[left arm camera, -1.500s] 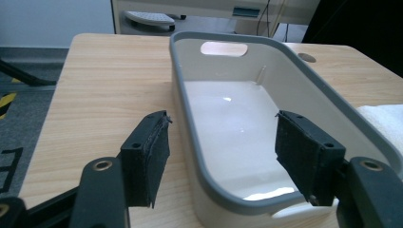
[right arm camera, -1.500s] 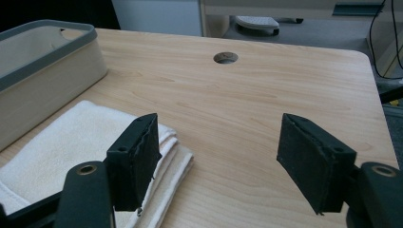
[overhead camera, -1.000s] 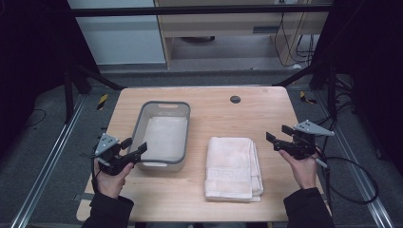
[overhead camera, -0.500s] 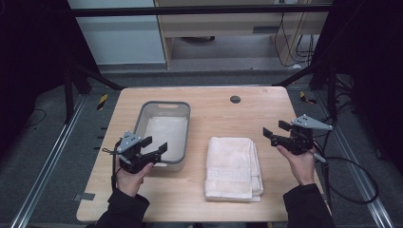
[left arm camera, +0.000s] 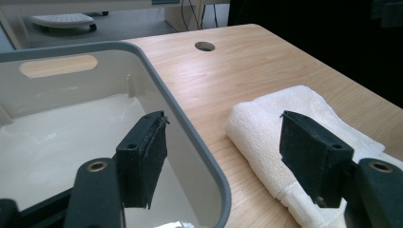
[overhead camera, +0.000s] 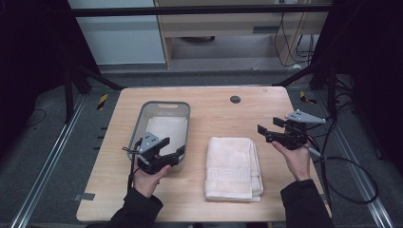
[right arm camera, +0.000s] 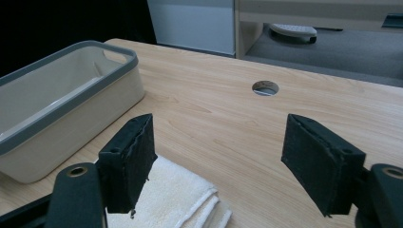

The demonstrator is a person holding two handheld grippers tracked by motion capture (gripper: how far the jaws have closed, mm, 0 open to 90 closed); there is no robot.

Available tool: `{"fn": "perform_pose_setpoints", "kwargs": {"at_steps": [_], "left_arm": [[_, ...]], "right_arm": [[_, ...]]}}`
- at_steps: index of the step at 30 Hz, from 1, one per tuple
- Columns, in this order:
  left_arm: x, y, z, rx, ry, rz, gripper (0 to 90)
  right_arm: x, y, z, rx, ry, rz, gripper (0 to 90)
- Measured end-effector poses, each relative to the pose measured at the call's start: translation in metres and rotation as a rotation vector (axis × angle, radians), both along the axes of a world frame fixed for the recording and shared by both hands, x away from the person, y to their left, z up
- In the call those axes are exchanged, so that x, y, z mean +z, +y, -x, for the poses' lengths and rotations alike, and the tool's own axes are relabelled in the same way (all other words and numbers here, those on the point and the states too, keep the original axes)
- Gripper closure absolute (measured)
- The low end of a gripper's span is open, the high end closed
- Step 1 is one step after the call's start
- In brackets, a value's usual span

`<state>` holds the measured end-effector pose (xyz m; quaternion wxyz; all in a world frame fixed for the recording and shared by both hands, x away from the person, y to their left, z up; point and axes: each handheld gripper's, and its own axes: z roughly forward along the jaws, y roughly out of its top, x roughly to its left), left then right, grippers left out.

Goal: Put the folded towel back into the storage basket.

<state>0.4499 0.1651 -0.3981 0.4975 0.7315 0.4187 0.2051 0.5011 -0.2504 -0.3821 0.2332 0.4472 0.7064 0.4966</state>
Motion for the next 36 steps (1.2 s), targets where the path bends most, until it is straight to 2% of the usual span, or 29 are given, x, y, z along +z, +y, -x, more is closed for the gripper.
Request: {"fn": "perform_pose_setpoints", "kwargs": {"at_steps": [9,21,26,29,36], "left_arm": [[-0.006,-0.021,0.003,-0.046,0.007,-0.032,33.7],[-0.022,-0.046,0.013,-0.11,0.039,-0.068,34.4],[-0.029,-0.053,0.015,-0.129,0.052,-0.09,34.3],[-0.033,-0.057,0.017,-0.139,0.062,-0.096,34.4],[-0.042,-0.066,0.019,-0.161,0.078,-0.104,35.6]], "right_arm": [[-0.003,0.004,-0.007,0.017,0.016,0.0,24.1],[-0.014,0.017,-0.01,0.049,0.021,0.016,22.1],[-0.021,0.023,-0.012,0.073,0.055,0.045,22.7],[-0.023,0.024,-0.01,0.08,0.061,0.057,22.6],[-0.034,0.02,-0.013,0.064,0.088,0.051,22.8]]}}
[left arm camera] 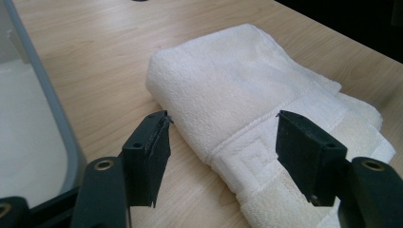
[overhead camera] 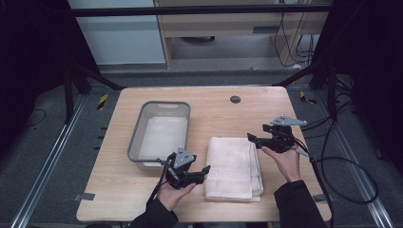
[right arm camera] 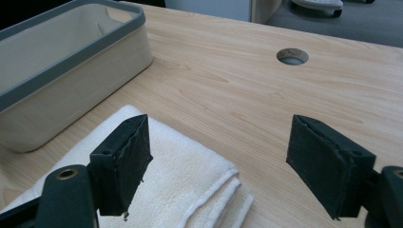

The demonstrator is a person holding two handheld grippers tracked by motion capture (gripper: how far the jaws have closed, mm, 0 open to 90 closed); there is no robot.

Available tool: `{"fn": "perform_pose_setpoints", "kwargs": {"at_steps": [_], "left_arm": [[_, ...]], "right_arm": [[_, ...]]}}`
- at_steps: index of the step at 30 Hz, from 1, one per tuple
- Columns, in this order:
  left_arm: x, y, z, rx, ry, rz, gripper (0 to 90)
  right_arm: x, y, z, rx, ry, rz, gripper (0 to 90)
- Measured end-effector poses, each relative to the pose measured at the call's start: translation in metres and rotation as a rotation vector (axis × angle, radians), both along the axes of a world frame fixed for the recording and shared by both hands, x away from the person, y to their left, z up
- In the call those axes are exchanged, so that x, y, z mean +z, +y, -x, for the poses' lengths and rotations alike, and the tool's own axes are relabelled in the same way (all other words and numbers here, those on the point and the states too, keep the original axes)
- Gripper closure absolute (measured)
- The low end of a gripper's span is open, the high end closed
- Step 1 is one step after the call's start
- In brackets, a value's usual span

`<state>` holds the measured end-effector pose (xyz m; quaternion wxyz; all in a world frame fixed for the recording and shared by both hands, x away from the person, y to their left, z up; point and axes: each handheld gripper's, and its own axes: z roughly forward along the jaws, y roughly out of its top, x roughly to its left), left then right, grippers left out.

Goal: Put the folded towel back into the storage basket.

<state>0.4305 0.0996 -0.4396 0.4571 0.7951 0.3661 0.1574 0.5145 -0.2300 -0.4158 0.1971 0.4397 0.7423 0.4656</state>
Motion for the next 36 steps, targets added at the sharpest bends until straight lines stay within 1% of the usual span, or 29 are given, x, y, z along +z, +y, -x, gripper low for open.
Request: {"fn": "perform_pose_setpoints", "kwargs": {"at_steps": [3,4,6,8,9,12,18,21,26,30,32,36], "left_arm": [[-0.004,-0.004,0.002,-0.01,0.007,-0.008,36.1],[-0.006,-0.006,0.003,-0.012,0.012,-0.01,36.2],[-0.009,-0.009,0.004,-0.018,0.018,-0.018,36.6],[-0.012,-0.011,0.006,-0.026,0.019,-0.028,37.0],[-0.013,-0.012,0.006,-0.03,0.02,-0.036,37.0],[-0.016,-0.014,0.008,-0.034,0.027,-0.042,37.0],[-0.025,-0.017,0.009,-0.023,0.045,-0.065,37.0],[-0.03,-0.019,0.008,-0.02,0.054,-0.084,36.6],[-0.039,-0.023,0.007,-0.021,0.073,-0.102,34.5],[-0.045,-0.026,0.005,-0.019,0.092,-0.103,31.9],[-0.047,-0.027,0.005,-0.018,0.093,-0.108,31.2],[-0.051,-0.028,0.003,-0.01,0.111,-0.107,30.1]], "right_arm": [[-0.005,0.0,-0.001,-0.002,0.021,-0.005,24.0],[-0.007,0.001,-0.002,0.001,0.021,-0.001,24.4],[-0.012,0.003,-0.004,0.004,0.04,0.015,24.6],[-0.016,0.005,-0.005,0.009,0.047,0.026,24.6],[-0.019,0.006,-0.006,0.008,0.06,0.033,24.5],[-0.026,0.008,-0.007,0.014,0.074,0.055,24.0],[-0.036,0.009,-0.008,0.011,0.105,0.075,23.8],[-0.041,0.01,-0.009,0.015,0.115,0.086,23.8],[-0.05,0.013,-0.01,0.02,0.14,0.096,23.8],[-0.058,0.014,-0.012,0.022,0.163,0.097,24.3],[-0.061,0.015,-0.013,0.025,0.174,0.117,24.1],[-0.066,0.016,-0.013,0.023,0.188,0.109,24.7]]}}
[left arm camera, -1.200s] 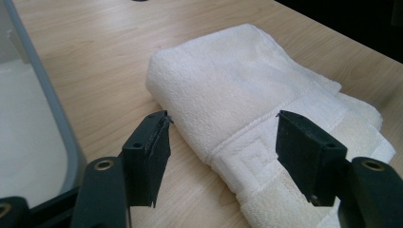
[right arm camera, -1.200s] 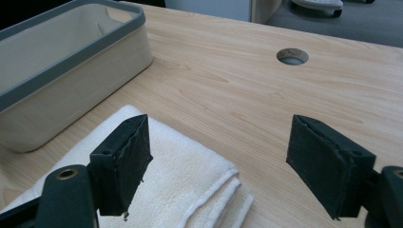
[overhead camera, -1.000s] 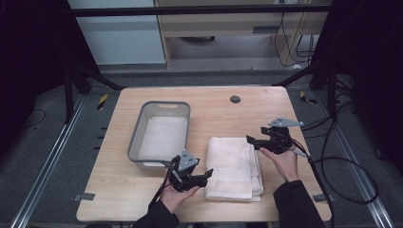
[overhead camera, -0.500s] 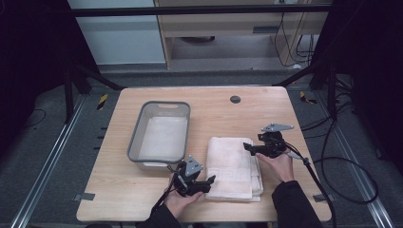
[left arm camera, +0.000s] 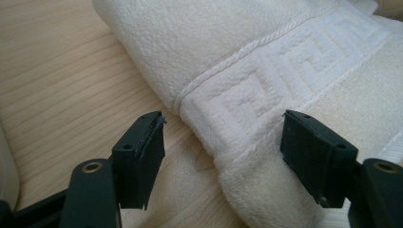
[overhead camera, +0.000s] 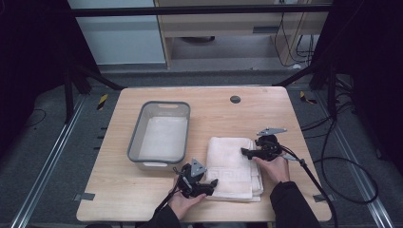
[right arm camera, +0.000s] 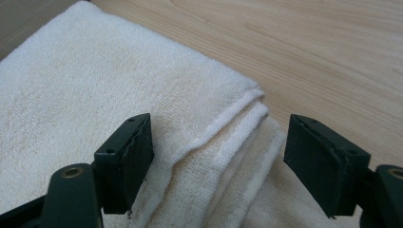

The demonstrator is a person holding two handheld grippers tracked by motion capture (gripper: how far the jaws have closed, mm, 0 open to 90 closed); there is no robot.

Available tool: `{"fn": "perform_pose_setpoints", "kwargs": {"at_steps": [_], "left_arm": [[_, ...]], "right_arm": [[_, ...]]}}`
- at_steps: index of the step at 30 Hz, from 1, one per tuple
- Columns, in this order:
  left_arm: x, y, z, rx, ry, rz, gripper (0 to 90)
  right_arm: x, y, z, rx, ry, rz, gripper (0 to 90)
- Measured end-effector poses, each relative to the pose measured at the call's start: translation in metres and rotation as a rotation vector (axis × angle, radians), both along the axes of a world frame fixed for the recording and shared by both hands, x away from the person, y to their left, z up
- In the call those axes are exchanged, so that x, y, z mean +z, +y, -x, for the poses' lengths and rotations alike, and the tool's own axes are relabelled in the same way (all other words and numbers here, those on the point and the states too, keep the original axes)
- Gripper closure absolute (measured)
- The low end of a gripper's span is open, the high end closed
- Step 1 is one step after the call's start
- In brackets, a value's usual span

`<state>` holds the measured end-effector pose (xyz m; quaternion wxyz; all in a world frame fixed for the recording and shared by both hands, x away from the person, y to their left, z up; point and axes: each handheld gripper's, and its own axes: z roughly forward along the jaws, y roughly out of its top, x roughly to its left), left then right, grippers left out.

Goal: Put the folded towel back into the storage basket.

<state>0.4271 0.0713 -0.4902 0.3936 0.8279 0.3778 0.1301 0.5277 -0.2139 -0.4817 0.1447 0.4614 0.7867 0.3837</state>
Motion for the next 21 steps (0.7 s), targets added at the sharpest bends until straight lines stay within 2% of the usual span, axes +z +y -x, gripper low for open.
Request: {"fn": "perform_pose_setpoints", "kwargs": {"at_steps": [5,9,12,16,18,21], "left_arm": [[-0.003,-0.001,-0.001,0.003,0.014,0.0,29.9],[-0.004,-0.001,-0.004,0.004,0.048,0.001,29.9],[-0.006,-0.002,-0.006,0.006,0.061,0.007,30.0],[-0.008,-0.001,-0.01,0.001,0.102,0.032,30.7],[-0.008,0.0,-0.011,-0.01,0.107,0.038,32.1],[-0.008,-0.001,-0.01,-0.028,0.118,0.052,40.9]], "right_arm": [[-0.005,0.0,-0.001,-0.02,0.044,-0.016,25.6],[-0.008,0.001,-0.002,-0.015,0.065,-0.015,28.0],[-0.01,0.002,-0.003,-0.008,0.089,-0.03,34.8],[-0.01,0.002,-0.003,-0.003,0.111,-0.056,41.3],[-0.011,0.002,-0.003,-0.006,0.127,-0.075,44.3],[-0.01,0.002,-0.003,-0.008,0.149,-0.094,50.3]]}}
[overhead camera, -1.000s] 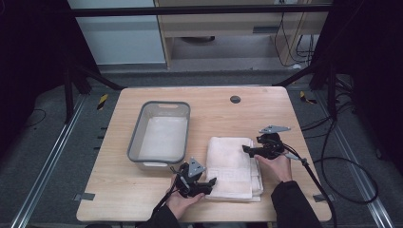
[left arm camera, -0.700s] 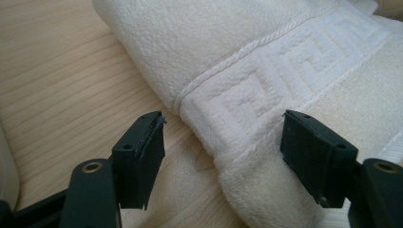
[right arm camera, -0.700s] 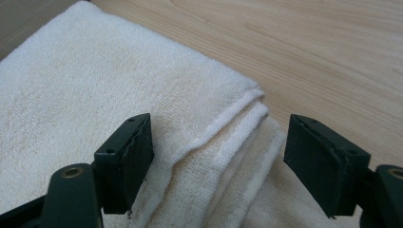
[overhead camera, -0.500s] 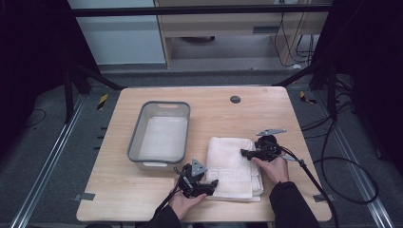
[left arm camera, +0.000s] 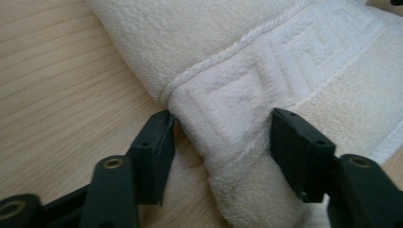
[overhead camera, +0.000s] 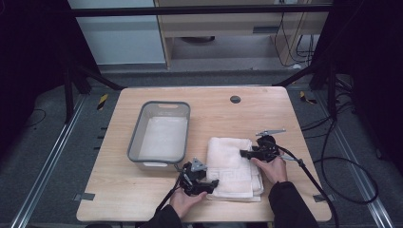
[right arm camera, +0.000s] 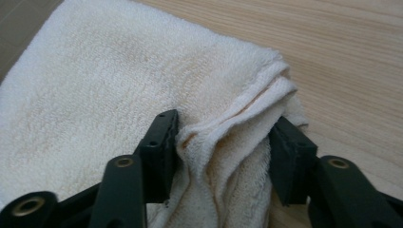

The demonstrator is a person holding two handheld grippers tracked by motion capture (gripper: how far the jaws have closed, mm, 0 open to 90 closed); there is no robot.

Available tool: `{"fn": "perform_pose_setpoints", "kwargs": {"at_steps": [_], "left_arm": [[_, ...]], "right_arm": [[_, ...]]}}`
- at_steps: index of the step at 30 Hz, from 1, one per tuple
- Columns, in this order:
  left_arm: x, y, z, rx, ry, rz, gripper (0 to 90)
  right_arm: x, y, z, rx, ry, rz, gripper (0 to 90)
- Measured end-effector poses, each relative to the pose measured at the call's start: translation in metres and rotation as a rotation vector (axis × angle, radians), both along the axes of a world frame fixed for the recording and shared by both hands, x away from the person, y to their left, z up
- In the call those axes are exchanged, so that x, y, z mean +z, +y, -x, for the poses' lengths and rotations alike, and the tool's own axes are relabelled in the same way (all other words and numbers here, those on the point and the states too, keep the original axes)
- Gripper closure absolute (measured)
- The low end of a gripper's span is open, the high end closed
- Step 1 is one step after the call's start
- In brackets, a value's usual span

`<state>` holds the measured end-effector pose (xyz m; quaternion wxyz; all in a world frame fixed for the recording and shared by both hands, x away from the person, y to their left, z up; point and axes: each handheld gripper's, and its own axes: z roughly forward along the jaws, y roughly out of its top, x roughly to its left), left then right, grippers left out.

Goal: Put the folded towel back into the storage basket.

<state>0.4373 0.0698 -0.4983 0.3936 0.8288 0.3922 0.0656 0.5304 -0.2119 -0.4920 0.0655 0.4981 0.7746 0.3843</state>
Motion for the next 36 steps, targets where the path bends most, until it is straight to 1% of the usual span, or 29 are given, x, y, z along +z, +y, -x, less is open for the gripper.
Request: {"fn": "perform_pose_setpoints", "kwargs": {"at_steps": [4,5,8,9,11,13,16,21,23,24,25,27,28,29,31,36], "left_arm": [[0.001,0.0,-0.001,-0.02,0.03,0.014,49.8],[0.001,0.0,-0.001,-0.021,0.036,0.018,52.9],[0.002,0.0,-0.001,-0.025,0.054,0.024,58.2],[0.003,0.0,-0.001,-0.024,0.053,0.028,60.6],[0.003,0.0,0.0,-0.02,0.039,0.037,65.8],[0.004,0.001,0.001,-0.018,0.031,0.041,70.0],[0.005,0.002,0.001,-0.019,0.035,0.058,72.9],[0.011,0.005,0.004,-0.023,0.024,0.09,74.2],[0.016,0.006,0.006,-0.028,0.013,0.099,74.2],[0.02,0.007,0.007,-0.03,0.001,0.106,74.3],[0.023,0.008,0.008,-0.032,-0.007,0.106,74.3],[0.03,0.01,0.011,-0.037,-0.037,0.111,74.4],[0.034,0.01,0.012,-0.038,-0.043,0.118,74.4],[0.036,0.011,0.012,-0.039,-0.048,0.121,74.4],[0.042,0.012,0.014,-0.044,-0.07,0.123,74.4],[0.053,0.015,0.017,-0.048,-0.096,0.134,74.5]], "right_arm": [[0.001,0.0,0.0,0.009,0.02,-0.028,61.4],[0.001,0.0,0.0,0.013,0.02,-0.033,63.4],[0.002,0.001,0.001,0.019,0.021,-0.045,67.8],[0.003,0.0,0.001,0.02,0.021,-0.049,68.9],[0.005,-0.001,0.001,0.019,0.023,-0.061,70.0],[0.008,-0.001,0.002,0.023,0.012,-0.061,70.5],[0.014,-0.003,0.003,0.028,-0.01,-0.075,71.0],[0.025,-0.004,0.009,0.03,-0.039,-0.084,71.2],[0.03,-0.004,0.011,0.03,-0.051,-0.091,71.1],[0.033,-0.005,0.013,0.029,-0.061,-0.093,71.1],[0.038,-0.005,0.015,0.028,-0.069,-0.105,71.1],[0.045,-0.007,0.017,0.031,-0.094,-0.121,71.1],[0.048,-0.007,0.019,0.029,-0.099,-0.131,71.2],[0.052,-0.008,0.02,0.032,-0.112,-0.134,71.1],[0.059,-0.008,0.023,0.03,-0.123,-0.139,71.2],[0.073,-0.007,0.029,0.038,-0.168,-0.138,71.2]]}}
